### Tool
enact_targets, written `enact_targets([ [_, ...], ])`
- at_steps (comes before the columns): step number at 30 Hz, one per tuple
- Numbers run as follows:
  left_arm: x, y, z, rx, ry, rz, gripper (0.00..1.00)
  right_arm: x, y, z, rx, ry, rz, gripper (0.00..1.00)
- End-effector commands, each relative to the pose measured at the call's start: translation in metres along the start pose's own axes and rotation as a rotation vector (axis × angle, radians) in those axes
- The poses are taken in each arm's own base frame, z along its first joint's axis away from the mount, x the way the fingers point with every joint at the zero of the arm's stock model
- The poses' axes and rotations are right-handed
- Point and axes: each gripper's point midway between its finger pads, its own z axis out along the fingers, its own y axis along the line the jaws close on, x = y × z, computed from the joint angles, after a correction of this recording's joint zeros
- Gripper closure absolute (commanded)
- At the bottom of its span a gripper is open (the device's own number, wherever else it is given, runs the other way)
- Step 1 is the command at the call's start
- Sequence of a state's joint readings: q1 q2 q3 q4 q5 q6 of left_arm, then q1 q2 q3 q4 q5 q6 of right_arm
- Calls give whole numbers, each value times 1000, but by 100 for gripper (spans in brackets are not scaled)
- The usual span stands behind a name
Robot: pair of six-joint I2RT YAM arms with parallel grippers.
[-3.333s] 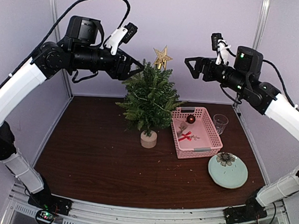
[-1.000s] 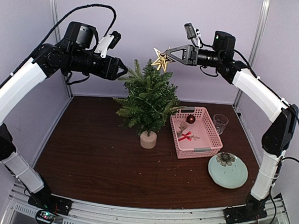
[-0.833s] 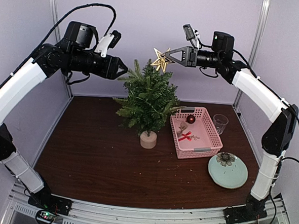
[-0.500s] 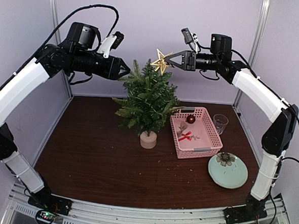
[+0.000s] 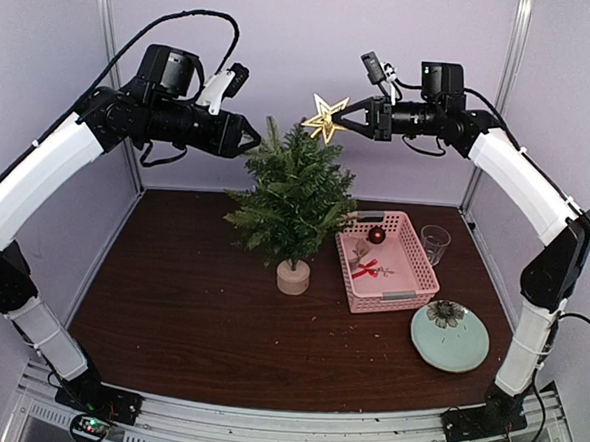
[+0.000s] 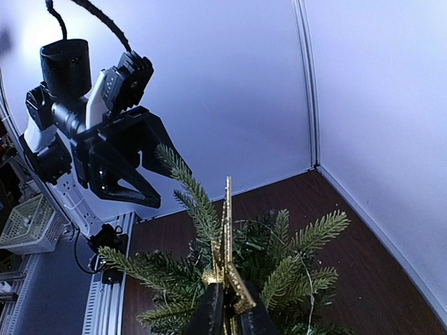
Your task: Decorate the small christmas tree
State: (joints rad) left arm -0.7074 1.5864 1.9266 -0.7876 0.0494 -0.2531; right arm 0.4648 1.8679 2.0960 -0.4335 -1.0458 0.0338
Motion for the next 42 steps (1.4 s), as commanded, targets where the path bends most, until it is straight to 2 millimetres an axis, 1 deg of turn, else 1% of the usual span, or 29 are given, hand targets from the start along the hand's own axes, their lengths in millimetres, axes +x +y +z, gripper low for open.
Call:
enact_targets([
  [1,-19,-4,-1,26,-57,5,53,-21,19,-17,45,-6,-104,94],
  [6,-18,-4,2,31,-53,12,54,-21,24,-19,53,6,-117,96],
  [13,-18,-5,3,36,-50,20,54,-6,32,-9,50,58,-128,96],
  [16,-18,-6,3,41,-49,21,55,0,32,-5,55,79,-133,96],
  [23,-15,-7,6,50,-41,25,58,11,32,-9,102,142,-173,96],
  [27,-16,-7,6,50,-43,35,58,10,33,-11,108,140,-178,96],
  [30,-20,-9,3,56,-55,43,58,8,33,-11,111,136,-180,97],
  [35,-26,-7,-5,37,-74,60,58,9,32,-15,126,148,-192,99],
  [42,-28,-2,-16,6,-73,85,53,6,35,-25,164,155,-222,99],
])
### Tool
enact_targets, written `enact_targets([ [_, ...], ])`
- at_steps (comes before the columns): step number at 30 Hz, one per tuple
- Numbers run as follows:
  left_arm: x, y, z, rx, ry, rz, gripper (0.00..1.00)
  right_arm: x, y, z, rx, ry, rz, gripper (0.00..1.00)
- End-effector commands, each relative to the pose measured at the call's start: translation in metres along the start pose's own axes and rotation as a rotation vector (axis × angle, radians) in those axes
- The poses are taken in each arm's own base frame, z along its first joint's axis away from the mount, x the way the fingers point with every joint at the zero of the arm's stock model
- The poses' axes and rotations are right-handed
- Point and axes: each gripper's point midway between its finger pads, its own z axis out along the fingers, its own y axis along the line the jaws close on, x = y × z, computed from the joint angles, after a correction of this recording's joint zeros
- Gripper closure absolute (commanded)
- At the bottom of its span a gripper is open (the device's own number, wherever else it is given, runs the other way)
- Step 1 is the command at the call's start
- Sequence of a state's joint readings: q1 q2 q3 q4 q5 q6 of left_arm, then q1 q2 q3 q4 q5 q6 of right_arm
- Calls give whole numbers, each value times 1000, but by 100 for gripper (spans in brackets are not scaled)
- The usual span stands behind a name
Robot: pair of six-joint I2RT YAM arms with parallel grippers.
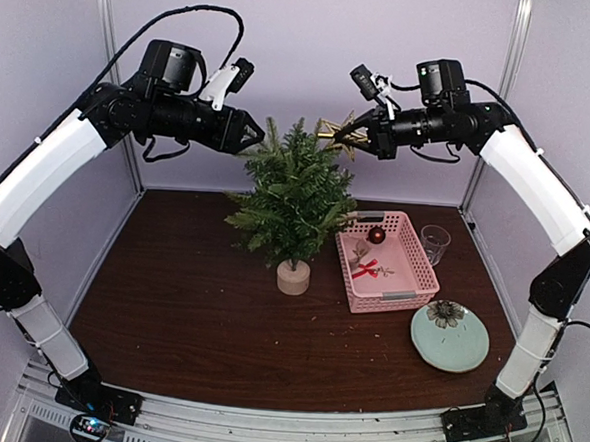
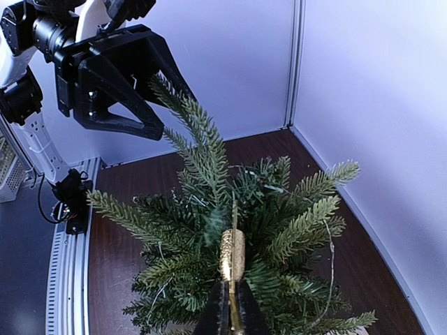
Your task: Decorate the small christmas tree
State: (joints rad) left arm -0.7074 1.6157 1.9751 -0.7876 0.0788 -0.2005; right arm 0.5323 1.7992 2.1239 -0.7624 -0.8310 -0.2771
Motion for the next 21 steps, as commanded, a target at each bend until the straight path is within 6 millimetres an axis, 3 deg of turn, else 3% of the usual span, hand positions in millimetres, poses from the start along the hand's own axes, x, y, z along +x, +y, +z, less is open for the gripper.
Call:
enact_targets([
  [1,-19,5,-20,-29,-57,37,53,-23,9,-24,46,-38,-62,99],
  [6,-20,4,-27,-30,-59,58,51,-27,11,-28,52,-46,-63,99],
  [10,-31,-2,-48,-9,-101,109,51,-29,18,-36,53,-46,-65,99],
  [16,-36,-43,-83,206,-117,255,52,-23,47,-51,17,-15,-33,100],
  [21,-30,-87,-92,379,-100,282,56,-10,79,-56,-20,46,-14,100],
])
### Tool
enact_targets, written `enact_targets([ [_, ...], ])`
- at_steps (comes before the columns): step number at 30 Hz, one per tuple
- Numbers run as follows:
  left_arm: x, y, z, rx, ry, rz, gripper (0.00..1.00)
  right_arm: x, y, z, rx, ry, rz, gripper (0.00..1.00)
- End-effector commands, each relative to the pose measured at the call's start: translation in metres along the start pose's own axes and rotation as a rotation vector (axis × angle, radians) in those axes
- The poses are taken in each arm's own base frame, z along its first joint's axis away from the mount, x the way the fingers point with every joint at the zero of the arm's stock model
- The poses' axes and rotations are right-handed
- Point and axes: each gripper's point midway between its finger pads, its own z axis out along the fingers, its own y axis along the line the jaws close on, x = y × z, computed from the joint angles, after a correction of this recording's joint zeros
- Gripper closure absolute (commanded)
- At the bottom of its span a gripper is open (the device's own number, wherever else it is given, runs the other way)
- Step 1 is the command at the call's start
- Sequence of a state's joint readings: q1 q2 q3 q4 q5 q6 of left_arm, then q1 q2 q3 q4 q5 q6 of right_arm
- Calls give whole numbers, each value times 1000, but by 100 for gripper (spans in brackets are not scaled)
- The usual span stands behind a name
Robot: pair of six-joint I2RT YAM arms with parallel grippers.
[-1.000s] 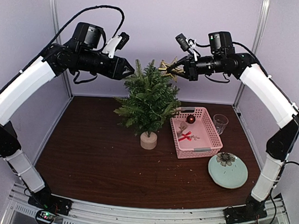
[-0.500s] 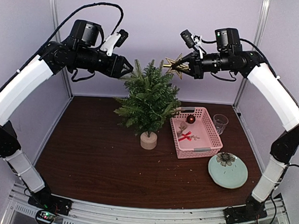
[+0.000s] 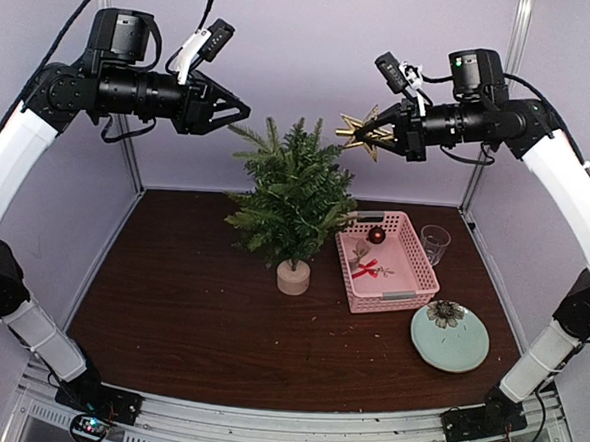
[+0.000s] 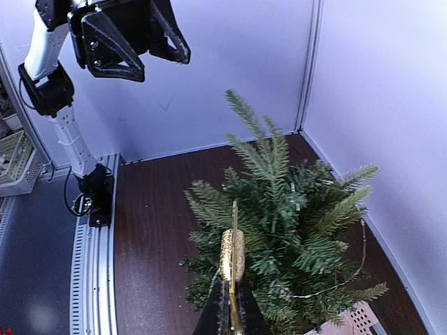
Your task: Decorate the small christmas tree
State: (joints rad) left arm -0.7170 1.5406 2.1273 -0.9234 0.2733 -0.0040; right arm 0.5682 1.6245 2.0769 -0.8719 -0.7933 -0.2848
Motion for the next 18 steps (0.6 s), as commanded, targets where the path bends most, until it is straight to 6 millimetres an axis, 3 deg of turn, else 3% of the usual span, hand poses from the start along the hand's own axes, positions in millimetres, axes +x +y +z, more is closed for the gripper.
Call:
enact_targets([
  [1,-7,-52,-7,193,-14,72,57,10,36,-9,-40,60,22,100],
  [10,-3,-118,26,341,6,109,61,30,95,-2,-159,168,43,100],
  [18,5,-148,44,454,10,55,66,36,115,2,-208,194,42,100],
])
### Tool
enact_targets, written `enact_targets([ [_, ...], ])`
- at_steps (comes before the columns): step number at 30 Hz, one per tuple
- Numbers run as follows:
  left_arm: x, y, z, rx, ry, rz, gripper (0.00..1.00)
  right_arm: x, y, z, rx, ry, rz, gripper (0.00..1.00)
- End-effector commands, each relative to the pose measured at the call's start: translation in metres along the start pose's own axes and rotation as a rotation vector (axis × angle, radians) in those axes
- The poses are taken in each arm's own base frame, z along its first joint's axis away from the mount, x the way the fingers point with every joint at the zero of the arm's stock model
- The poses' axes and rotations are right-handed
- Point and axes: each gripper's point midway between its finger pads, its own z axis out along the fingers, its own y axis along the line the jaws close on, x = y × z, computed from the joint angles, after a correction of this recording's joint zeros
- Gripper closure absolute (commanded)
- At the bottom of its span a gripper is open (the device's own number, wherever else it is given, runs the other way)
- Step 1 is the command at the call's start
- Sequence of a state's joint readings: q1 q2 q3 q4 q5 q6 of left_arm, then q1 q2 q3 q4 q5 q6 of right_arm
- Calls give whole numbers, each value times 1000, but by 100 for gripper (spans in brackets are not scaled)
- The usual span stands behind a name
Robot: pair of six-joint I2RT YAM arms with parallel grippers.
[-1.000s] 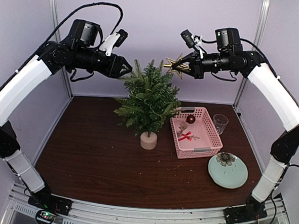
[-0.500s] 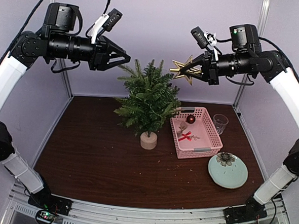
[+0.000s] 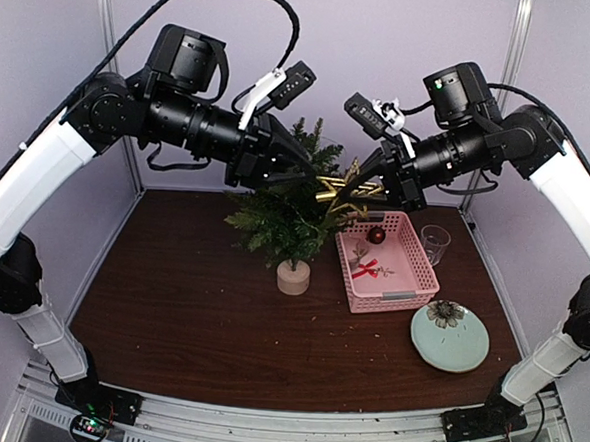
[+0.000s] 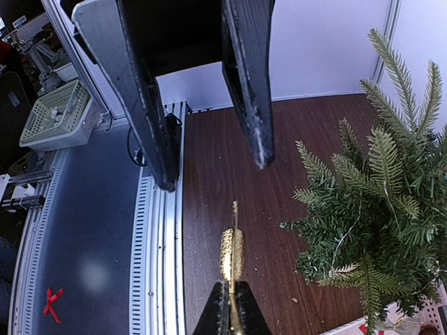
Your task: Decorate the small christmas tree
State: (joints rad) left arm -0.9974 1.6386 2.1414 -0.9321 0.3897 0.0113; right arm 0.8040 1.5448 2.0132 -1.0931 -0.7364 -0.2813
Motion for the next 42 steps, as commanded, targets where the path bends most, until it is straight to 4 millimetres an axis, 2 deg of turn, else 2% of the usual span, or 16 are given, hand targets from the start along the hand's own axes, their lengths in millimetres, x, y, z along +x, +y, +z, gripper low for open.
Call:
enact_targets([
  [1,-12,-12,10,74,-66,-20,66,2,9,-3,-5,11,8,100],
  [11,-4,-14,29,116,-47,-46,79,1,16,1,-30,13,-4,100],
  [20,6,-20,35,159,-15,-42,87,-2,19,3,-44,14,-10,100],
  [22,9,-22,36,176,-7,-42,90,-2,20,4,-48,15,-10,100],
  [25,12,-26,36,197,2,-48,100,-2,20,6,-54,17,-10,100],
  [29,12,-28,34,210,0,-61,100,-5,20,5,-54,7,-4,100],
  [30,11,-26,33,199,-8,-68,100,-7,18,4,-43,-3,3,94],
  [32,-1,-18,27,168,-77,-84,100,-13,11,0,-28,-37,40,67],
  [33,-12,-13,16,145,-138,-93,100,-16,6,-4,-19,-61,68,50],
  [34,-15,-7,13,123,-177,-112,100,-22,0,-9,-5,-98,91,29],
  [35,-21,0,7,99,-223,-128,100,-27,-6,-15,6,-137,116,18],
  [39,-43,18,-10,2,-355,-144,100,-47,-24,-44,44,-375,206,10],
  [42,-57,30,-19,-68,-441,-169,100,-62,-32,-65,62,-562,253,10],
])
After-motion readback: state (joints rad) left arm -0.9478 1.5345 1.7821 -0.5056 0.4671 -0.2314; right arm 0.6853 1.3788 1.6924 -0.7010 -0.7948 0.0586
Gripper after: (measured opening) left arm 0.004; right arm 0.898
